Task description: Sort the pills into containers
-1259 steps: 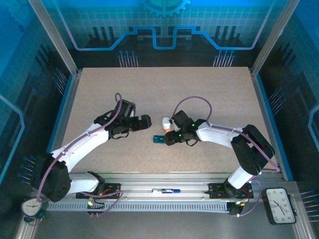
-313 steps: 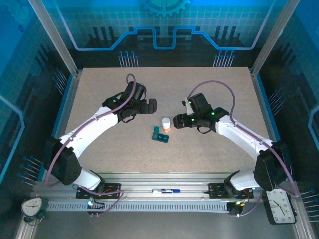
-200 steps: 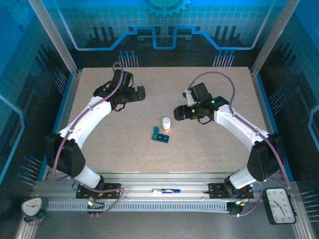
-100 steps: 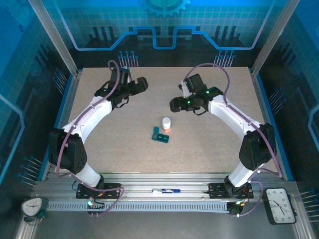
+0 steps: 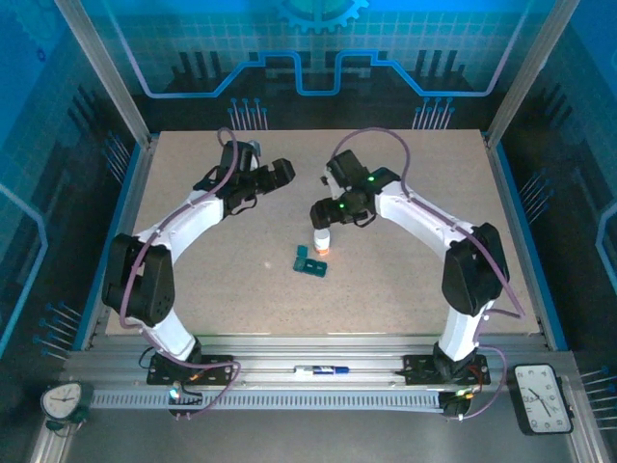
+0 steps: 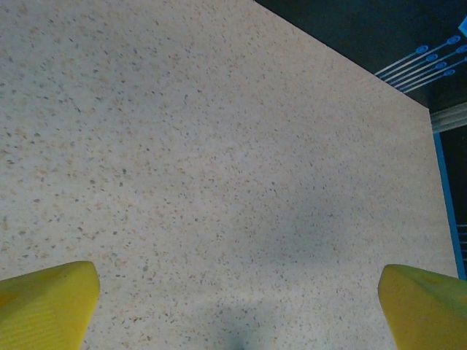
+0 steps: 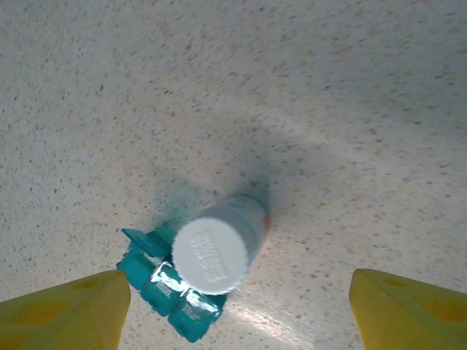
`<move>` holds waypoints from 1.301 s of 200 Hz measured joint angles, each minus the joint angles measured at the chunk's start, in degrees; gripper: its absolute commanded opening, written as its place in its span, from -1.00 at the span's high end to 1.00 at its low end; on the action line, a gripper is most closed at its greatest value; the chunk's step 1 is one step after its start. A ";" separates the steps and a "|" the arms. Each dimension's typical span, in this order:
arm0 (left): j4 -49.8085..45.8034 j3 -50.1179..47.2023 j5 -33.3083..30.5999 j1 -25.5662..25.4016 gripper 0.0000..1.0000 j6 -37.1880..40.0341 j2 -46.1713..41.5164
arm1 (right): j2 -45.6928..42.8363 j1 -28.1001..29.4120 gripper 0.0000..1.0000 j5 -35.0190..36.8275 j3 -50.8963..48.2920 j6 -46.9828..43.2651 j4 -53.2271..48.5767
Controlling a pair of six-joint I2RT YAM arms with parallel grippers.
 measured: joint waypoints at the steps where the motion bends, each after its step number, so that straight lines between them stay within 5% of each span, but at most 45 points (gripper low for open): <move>1: 0.02 -0.04 0.09 0.00 -0.98 -0.02 0.00 | 0.09 0.09 -0.60 0.00 0.04 0.00 0.00; 176: 3.91 -2.67 3.08 0.92 -0.98 -0.15 -0.94 | 9.16 1.49 -0.51 0.66 1.01 -0.66 -0.15; 260: 3.96 -2.67 4.11 1.18 -0.98 -0.15 -0.94 | 10.51 1.53 -0.16 -0.68 1.25 -0.83 0.94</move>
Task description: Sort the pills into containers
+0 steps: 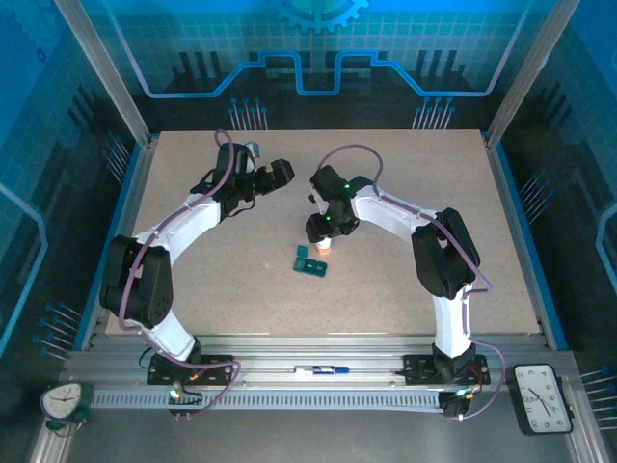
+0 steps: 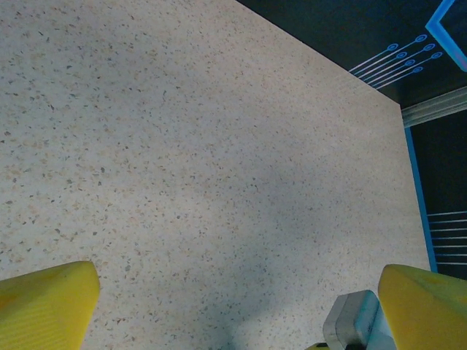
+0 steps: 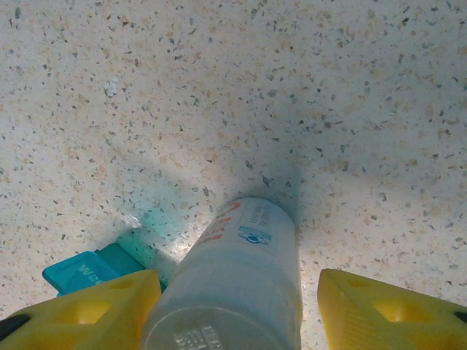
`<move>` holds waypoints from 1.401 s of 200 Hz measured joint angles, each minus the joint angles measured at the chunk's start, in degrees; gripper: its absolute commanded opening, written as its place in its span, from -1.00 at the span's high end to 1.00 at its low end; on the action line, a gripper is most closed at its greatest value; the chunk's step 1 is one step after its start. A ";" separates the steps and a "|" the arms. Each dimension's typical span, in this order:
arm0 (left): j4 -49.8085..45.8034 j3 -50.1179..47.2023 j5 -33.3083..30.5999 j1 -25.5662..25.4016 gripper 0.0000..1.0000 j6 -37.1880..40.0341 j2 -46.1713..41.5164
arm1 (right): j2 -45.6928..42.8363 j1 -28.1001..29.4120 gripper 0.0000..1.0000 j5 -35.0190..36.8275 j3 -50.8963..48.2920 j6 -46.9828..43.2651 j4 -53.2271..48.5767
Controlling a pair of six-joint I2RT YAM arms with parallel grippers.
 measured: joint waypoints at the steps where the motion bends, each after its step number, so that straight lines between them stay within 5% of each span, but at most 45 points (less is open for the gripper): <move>1: 0.00 0.00 0.00 -0.02 -0.98 0.00 0.00 | 0.00 0.00 -0.16 0.00 0.00 0.00 0.00; 173: 0.15 0.00 0.46 0.00 -0.98 0.00 0.00 | 0.31 -0.02 -0.14 -0.46 -1.40 0.00 2.27; 233: 0.20 0.00 0.46 0.00 -0.98 0.00 0.00 | 0.31 -0.02 0.22 -0.42 -1.84 -0.15 3.28; 280: 0.44 0.00 0.46 0.04 -0.98 0.04 0.00 | 0.26 -0.13 0.28 -0.46 -1.86 -0.22 3.56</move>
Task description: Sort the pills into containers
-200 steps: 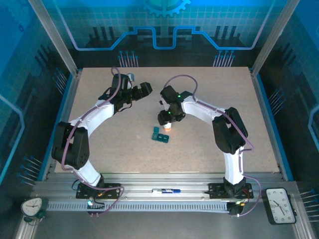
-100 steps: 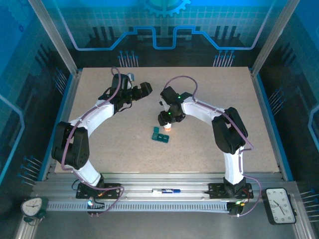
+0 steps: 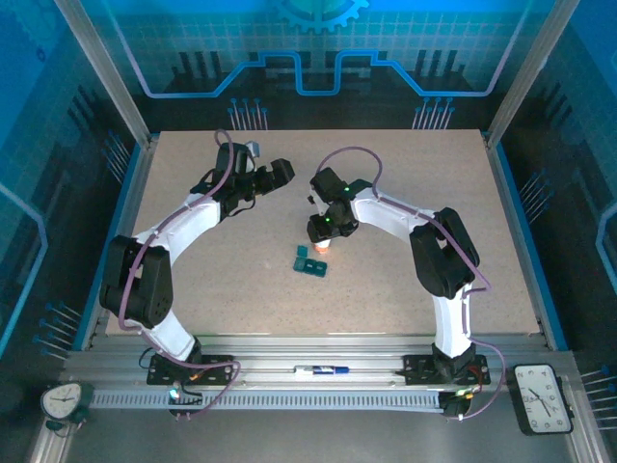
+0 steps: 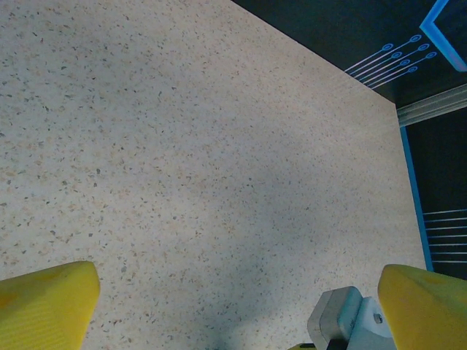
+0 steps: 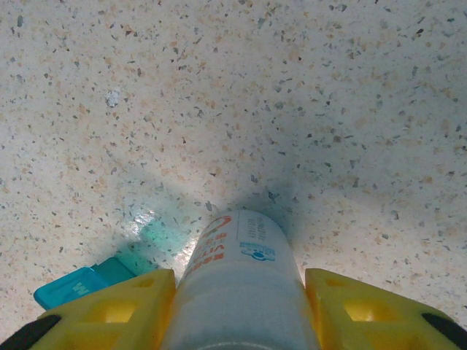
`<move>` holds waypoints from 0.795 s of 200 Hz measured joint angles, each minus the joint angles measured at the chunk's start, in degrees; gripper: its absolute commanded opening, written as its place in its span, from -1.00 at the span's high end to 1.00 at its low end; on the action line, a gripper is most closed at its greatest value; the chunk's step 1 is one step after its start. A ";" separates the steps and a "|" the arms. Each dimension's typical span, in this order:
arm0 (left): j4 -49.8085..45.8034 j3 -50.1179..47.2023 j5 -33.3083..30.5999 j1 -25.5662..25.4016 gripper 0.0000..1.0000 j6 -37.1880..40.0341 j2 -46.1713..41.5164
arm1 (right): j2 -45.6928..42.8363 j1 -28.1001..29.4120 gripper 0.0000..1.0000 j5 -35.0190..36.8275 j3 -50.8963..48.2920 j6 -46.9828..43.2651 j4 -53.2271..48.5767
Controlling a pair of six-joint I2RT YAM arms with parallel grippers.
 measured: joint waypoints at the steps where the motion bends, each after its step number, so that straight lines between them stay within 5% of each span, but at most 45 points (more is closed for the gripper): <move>1: 0.00 0.00 0.00 0.00 -0.98 0.00 0.00 | 0.00 0.00 0.28 0.00 0.00 0.02 0.00; 83: 3.87 0.92 3.82 -0.17 -0.98 3.65 0.83 | -4.61 -10.51 0.28 -3.69 4.07 -0.85 -2.51; 159: 11.34 4.39 6.99 -7.63 -0.98 20.81 5.09 | -4.83 -19.98 0.28 -13.68 14.97 -1.33 -5.44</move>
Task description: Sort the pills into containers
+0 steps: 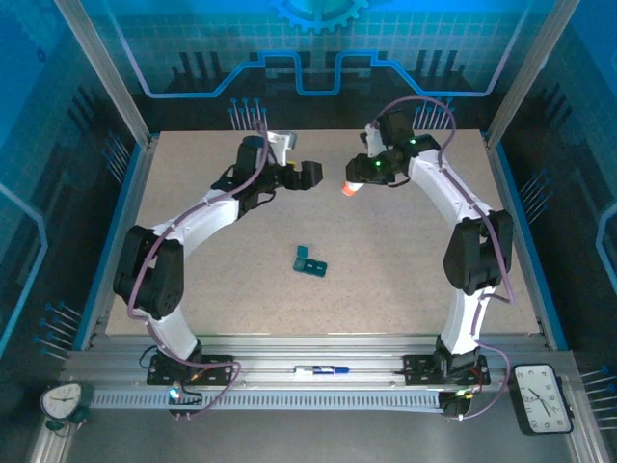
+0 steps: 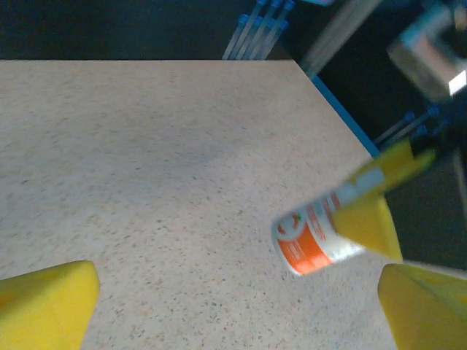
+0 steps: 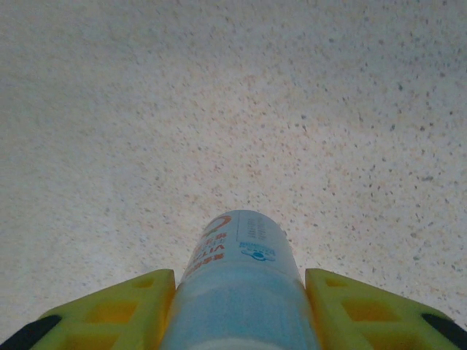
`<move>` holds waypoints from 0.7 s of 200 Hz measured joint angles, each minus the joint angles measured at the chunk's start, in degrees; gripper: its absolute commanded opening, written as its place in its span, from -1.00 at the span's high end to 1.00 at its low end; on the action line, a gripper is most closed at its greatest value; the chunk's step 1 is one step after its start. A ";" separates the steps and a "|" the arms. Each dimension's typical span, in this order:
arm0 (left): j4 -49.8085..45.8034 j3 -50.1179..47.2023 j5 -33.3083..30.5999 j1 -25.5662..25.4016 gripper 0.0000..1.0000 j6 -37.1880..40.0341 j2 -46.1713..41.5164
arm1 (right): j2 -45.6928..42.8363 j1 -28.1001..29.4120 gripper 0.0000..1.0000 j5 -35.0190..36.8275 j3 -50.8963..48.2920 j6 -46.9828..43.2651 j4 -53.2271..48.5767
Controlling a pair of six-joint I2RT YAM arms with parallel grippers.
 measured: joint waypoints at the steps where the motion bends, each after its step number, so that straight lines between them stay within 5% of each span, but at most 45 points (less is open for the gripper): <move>1: 0.13 -0.09 0.07 -0.11 -0.98 0.24 0.00 | 0.00 -0.04 0.28 -0.09 0.09 0.00 -0.02; 91: 14.80 -16.48 4.81 -3.17 -0.96 13.97 -3.13 | 2.43 -2.01 0.28 -14.21 5.51 -3.82 -4.11; 140: 18.38 -17.81 5.14 -3.63 -0.88 17.75 -3.93 | 4.59 -1.77 0.26 -19.89 6.71 -6.69 -7.50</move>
